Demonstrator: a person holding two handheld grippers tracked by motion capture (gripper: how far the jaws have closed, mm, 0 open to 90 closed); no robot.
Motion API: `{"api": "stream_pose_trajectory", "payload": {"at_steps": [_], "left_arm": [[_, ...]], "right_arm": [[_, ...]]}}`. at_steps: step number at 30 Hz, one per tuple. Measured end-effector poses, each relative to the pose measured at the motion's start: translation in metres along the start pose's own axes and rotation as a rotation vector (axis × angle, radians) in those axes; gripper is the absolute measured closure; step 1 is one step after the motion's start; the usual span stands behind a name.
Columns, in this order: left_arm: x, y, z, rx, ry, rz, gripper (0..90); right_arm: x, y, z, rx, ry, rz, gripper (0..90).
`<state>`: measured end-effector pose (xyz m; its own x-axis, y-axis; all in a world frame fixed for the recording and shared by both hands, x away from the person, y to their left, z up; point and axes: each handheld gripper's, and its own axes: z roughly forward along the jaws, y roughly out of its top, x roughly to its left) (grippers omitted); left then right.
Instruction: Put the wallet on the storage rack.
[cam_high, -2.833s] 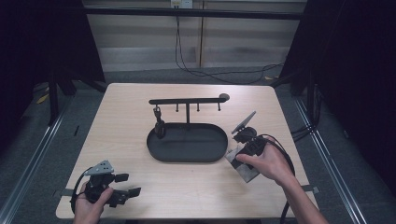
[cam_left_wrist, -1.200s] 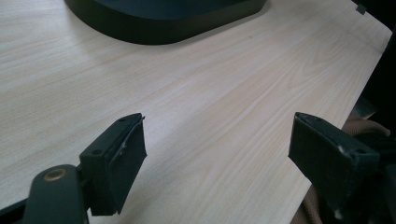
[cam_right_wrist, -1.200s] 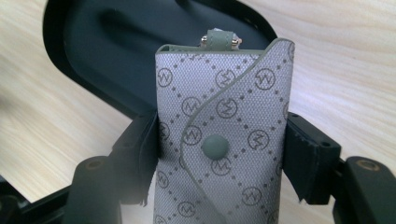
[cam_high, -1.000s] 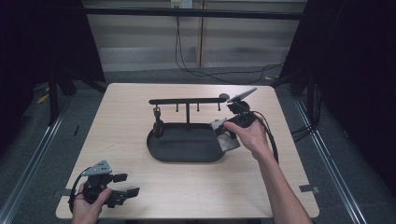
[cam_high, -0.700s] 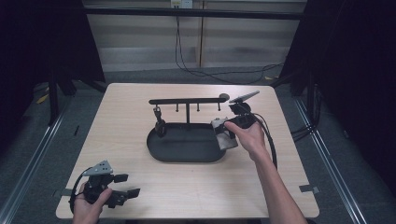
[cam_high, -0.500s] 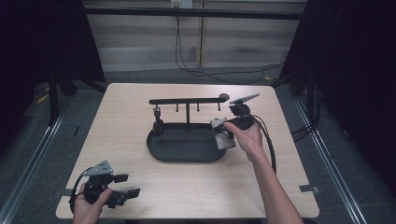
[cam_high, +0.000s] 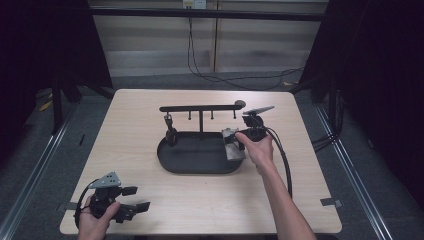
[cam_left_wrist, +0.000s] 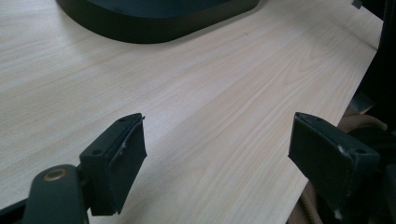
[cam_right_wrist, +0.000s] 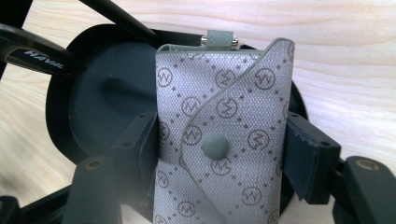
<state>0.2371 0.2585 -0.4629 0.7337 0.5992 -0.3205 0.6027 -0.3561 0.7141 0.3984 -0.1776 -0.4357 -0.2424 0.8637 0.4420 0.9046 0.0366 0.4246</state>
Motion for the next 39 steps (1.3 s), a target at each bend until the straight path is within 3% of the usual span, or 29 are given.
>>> {"api": "stream_pose_trajectory", "payload": {"at_steps": [17,24,39], "left_arm": [[0.0,0.0,0.0,0.002,-0.002,0.006,18.6],[0.0,0.001,0.0,0.001,0.0,0.01,18.6],[0.001,0.001,0.0,0.003,-0.004,0.012,18.6]], "right_arm": [[-0.006,-0.002,0.027,0.03,-0.015,0.023,33.8],[-0.004,-0.002,0.034,0.042,-0.026,0.009,32.9],[-0.001,-0.004,0.035,0.017,-0.043,-0.017,28.8]]}}
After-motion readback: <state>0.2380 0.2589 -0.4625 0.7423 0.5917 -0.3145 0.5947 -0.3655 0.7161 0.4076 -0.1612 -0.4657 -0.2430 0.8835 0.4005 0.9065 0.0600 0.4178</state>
